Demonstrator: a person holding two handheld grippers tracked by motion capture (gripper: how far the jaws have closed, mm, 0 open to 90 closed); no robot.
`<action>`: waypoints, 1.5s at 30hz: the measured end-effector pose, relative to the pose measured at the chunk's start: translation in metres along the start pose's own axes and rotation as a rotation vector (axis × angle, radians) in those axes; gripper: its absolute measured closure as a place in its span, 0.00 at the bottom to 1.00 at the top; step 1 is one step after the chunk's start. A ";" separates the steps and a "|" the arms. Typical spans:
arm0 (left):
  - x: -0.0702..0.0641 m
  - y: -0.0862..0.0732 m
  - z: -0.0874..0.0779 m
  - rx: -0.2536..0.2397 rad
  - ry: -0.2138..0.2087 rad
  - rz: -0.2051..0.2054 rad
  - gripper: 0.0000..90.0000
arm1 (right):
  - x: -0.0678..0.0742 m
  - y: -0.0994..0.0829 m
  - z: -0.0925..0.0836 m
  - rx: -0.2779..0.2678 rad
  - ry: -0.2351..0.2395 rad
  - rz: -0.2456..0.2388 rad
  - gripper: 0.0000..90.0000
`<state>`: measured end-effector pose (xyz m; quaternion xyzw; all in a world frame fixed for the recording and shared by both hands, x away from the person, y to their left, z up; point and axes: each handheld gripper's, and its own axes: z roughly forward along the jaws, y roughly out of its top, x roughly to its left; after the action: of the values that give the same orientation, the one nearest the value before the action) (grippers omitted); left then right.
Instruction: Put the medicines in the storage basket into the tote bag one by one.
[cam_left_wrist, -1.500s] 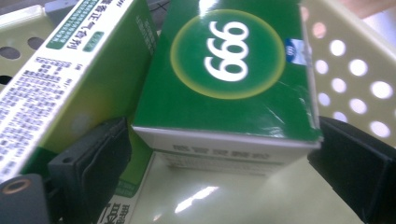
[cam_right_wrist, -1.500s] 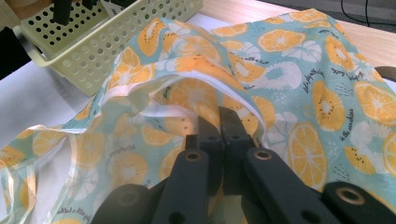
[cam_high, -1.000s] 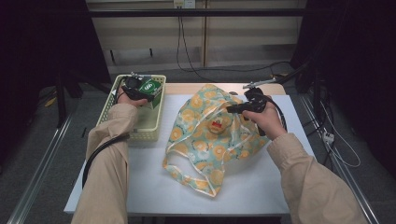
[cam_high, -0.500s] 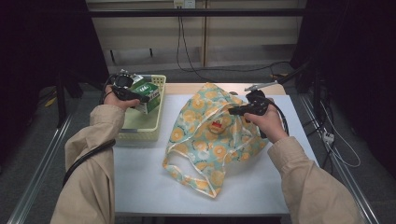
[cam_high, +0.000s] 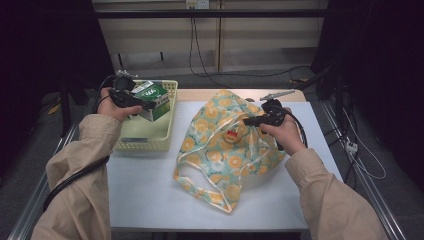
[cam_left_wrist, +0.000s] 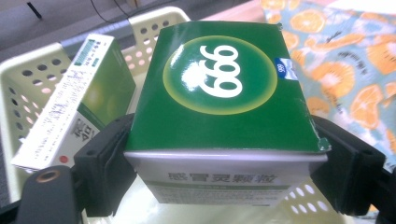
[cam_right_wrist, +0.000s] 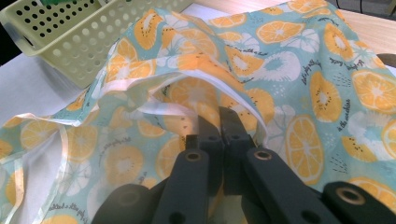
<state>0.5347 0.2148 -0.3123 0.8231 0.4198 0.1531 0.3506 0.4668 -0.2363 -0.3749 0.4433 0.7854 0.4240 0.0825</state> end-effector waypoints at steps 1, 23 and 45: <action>0.000 0.001 -0.002 -0.007 -0.002 0.000 0.18 | 0.000 0.000 0.000 0.000 0.000 0.000 1.00; -0.095 0.008 -0.002 -0.053 -0.259 0.202 0.18 | 0.001 -0.001 0.006 0.001 -0.002 0.008 1.00; -0.170 -0.010 0.025 -0.049 -0.434 0.329 0.18 | 0.004 0.000 0.006 0.001 -0.008 0.008 1.00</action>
<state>0.4402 0.0717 -0.3304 0.8852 0.1915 0.0380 0.4224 0.4673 -0.2300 -0.3779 0.4480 0.7836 0.4223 0.0837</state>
